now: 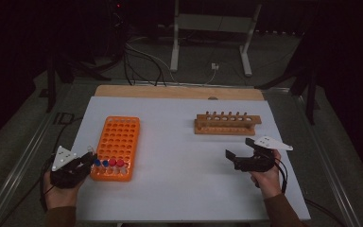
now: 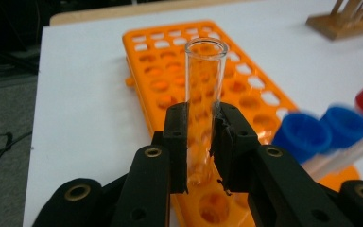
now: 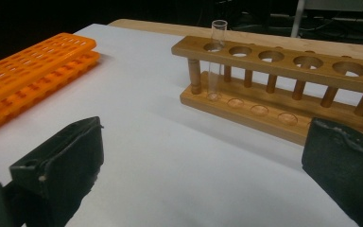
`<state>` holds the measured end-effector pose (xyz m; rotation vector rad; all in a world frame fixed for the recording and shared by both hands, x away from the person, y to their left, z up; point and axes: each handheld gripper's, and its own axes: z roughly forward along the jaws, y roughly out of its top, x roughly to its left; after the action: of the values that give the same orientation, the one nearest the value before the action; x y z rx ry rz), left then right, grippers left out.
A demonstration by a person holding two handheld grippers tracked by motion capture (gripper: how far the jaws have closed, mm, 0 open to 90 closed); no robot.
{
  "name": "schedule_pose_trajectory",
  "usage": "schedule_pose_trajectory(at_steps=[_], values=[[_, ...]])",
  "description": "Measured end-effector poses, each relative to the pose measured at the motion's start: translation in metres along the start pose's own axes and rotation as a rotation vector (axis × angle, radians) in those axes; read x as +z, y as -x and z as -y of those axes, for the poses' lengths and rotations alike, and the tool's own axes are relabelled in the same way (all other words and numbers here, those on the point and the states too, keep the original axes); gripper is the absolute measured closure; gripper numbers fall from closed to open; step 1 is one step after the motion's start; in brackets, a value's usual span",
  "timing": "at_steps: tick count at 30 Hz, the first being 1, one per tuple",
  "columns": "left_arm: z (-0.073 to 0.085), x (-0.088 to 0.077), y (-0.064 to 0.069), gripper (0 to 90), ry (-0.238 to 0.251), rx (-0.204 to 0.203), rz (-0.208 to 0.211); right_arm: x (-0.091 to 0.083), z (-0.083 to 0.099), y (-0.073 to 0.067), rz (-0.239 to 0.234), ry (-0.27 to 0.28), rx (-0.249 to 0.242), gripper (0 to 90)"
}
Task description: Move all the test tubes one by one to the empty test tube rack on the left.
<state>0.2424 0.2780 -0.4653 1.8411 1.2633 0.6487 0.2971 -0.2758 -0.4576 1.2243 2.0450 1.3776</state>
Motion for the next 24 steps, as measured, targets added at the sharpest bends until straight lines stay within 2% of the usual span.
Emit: schedule_pose_trajectory(at_steps=[5, 15, 19, 24], values=[[0.0072, 0.0043, 0.0011, 76.6, -0.059, 0.023, 0.001, 0.0004, 0.0004, 0.0000, -0.003, 0.000, 0.000, 0.0], [0.0088, 0.0065, 0.0042, 76.9, -0.089, 0.056, -0.007, 0.0017, 0.0015, 0.0004, -0.003, -0.006, 0.002, 0.1], [0.0103, 0.0090, 0.0054, 77.0, -0.119, 0.068, -0.016, 0.0018, 0.0016, 0.0004, -0.004, -0.006, 0.002, 0.1], [0.0105, 0.0097, 0.0044, 76.7, -0.122, 0.052, -0.012, 0.0019, 0.0016, 0.0004, -0.005, -0.006, 0.001, 0.1]])
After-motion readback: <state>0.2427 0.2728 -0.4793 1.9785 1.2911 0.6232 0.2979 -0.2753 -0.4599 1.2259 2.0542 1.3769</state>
